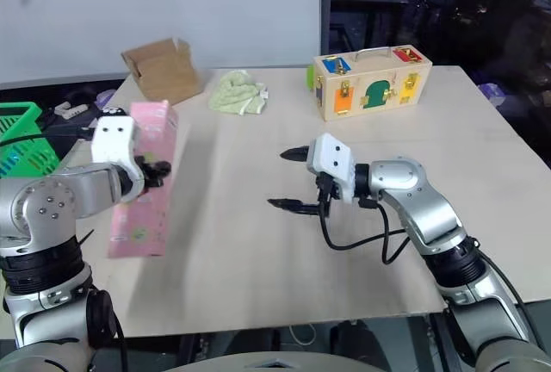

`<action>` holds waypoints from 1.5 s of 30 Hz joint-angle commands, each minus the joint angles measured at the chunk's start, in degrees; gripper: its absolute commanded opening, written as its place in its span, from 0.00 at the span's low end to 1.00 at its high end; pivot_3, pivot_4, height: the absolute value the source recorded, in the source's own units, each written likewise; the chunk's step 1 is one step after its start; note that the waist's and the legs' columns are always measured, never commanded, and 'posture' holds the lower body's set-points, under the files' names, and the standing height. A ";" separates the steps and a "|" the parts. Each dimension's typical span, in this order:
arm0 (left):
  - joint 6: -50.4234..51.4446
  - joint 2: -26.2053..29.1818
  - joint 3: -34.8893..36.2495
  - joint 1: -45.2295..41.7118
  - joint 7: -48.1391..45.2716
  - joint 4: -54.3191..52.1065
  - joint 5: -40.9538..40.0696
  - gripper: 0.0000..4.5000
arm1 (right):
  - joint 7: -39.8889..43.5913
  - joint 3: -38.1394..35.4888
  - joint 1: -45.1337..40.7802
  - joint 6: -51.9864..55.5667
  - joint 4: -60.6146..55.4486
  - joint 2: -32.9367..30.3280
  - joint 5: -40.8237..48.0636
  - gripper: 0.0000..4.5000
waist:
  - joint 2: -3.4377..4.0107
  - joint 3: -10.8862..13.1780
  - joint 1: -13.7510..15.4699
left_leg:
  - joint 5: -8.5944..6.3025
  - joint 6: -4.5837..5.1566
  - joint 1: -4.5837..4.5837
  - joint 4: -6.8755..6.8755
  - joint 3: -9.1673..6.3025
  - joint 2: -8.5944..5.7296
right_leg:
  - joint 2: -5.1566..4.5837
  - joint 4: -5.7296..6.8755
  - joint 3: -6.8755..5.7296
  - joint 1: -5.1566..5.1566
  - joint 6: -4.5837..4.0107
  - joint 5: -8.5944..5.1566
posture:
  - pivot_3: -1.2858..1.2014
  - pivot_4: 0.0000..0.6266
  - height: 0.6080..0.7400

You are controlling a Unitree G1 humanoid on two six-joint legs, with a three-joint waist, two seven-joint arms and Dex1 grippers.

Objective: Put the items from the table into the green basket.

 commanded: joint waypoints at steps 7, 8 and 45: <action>-3.85 8.39 16.01 2.38 -6.28 -11.13 7.83 0.52 | 1.24 2.48 -9.49 -6.60 9.16 13.16 0.60 1.00 | -0.04 0.00 4.57 | 0.01 -0.04 0.04 -0.19 -0.12 0.01 | 0.05 -0.05 -0.01 -0.04 -0.01 0.00 | 0.68 0.00 1.00; -3.50 9.30 17.50 3.42 -7.07 -12.54 8.39 0.52 | 1.32 2.65 -9.83 -7.39 10.13 14.07 0.44 1.00 | -0.05 0.00 5.13 | 0.01 -0.04 0.01 -0.20 -0.12 -0.01 | 0.01 -0.08 -0.04 -0.05 -0.01 0.00 | 0.69 0.00 1.00; -107.13 35.13 -2.63 -37.20 -39.86 92.35 35.19 0.52 | -10.81 0.01 -13.52 -8.44 11.31 28.15 0.40 1.00 | -0.51 0.04 21.95 | 0.14 -0.33 -1.03 -0.34 -0.16 0.25 | 0.32 0.00 -0.51 -1.13 -0.38 -0.28 | 0.66 0.00 1.00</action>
